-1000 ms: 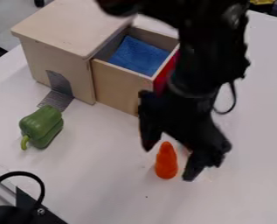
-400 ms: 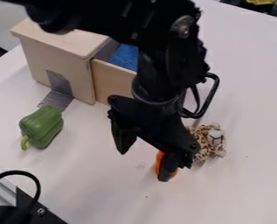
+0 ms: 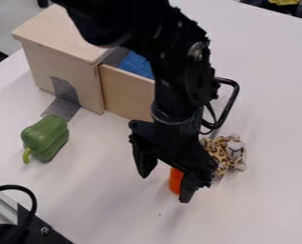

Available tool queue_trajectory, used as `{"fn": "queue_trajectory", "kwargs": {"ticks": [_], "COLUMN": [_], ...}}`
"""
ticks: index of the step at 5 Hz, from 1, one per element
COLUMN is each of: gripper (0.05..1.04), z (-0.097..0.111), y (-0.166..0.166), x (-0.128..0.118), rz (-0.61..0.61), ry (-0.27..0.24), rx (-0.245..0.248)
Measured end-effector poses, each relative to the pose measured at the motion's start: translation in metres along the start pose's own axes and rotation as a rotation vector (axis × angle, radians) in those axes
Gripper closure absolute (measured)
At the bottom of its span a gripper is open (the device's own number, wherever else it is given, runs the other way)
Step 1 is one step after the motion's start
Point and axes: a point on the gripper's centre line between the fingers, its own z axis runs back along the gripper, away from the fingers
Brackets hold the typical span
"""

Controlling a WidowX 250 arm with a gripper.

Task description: Take the orange thing inside the drawer

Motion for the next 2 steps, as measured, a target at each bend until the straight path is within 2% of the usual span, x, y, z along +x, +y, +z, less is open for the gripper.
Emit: {"fn": "queue_trajectory", "kwargs": {"ticks": [2], "gripper": [0.088], "z": [-0.014], "y": [-0.009], "x": [0.028], "rz": [-0.020], "ry": [-0.011], "rx": [-0.029]}}
